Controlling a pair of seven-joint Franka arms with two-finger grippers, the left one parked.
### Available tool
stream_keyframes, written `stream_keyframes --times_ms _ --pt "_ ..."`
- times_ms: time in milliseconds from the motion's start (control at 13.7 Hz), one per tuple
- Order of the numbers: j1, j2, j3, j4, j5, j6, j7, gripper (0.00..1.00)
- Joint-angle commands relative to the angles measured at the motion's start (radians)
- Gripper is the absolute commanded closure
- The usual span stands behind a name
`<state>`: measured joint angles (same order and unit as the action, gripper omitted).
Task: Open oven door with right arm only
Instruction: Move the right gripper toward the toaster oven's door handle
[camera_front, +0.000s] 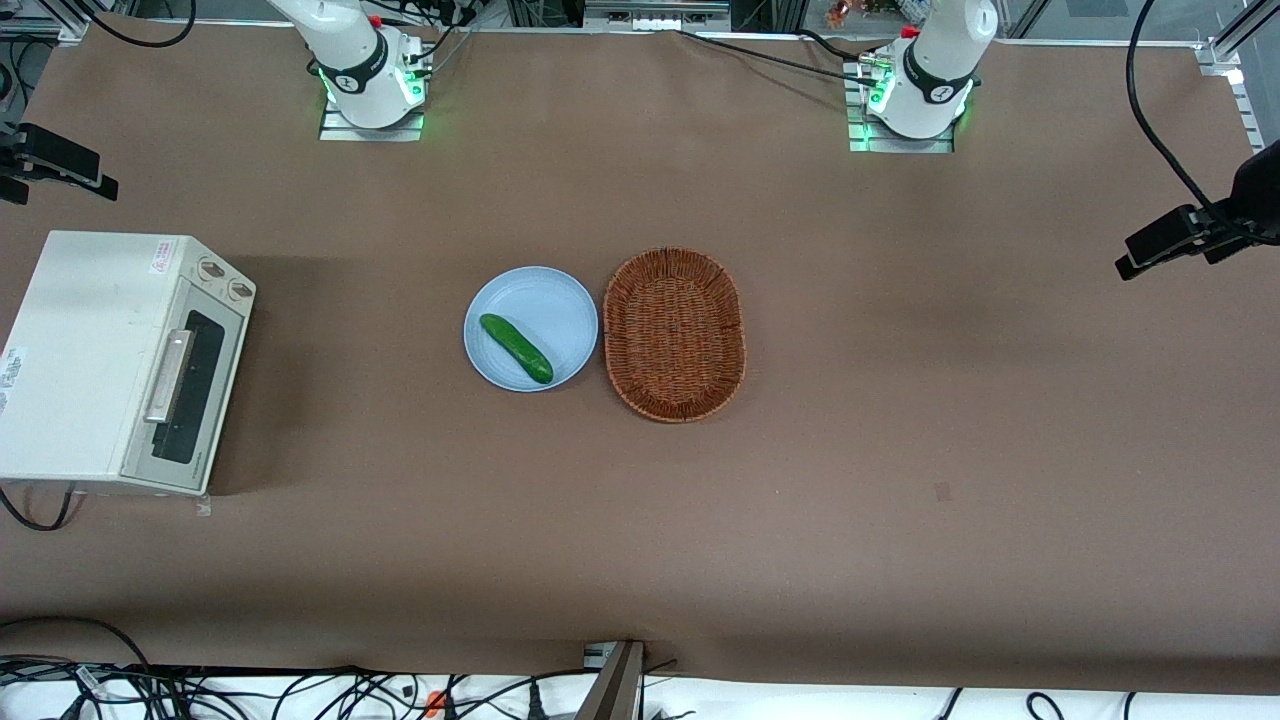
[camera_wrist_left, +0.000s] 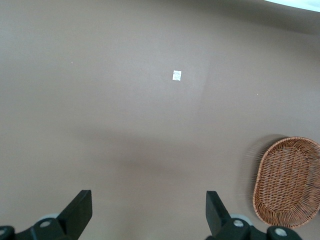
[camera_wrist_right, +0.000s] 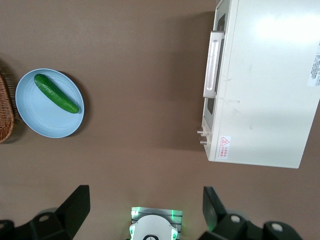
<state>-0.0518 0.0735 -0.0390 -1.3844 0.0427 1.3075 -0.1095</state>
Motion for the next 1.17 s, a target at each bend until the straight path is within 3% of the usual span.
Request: stream_keyframes --times_ms 0,1093 --pt "-0.017 0.005 0.019 0.012 -0.012 0.015 -0.012 0.00" --pt "-0.008 0.005 0.021 0.013 -0.033 0.042 -0.010 0.00"
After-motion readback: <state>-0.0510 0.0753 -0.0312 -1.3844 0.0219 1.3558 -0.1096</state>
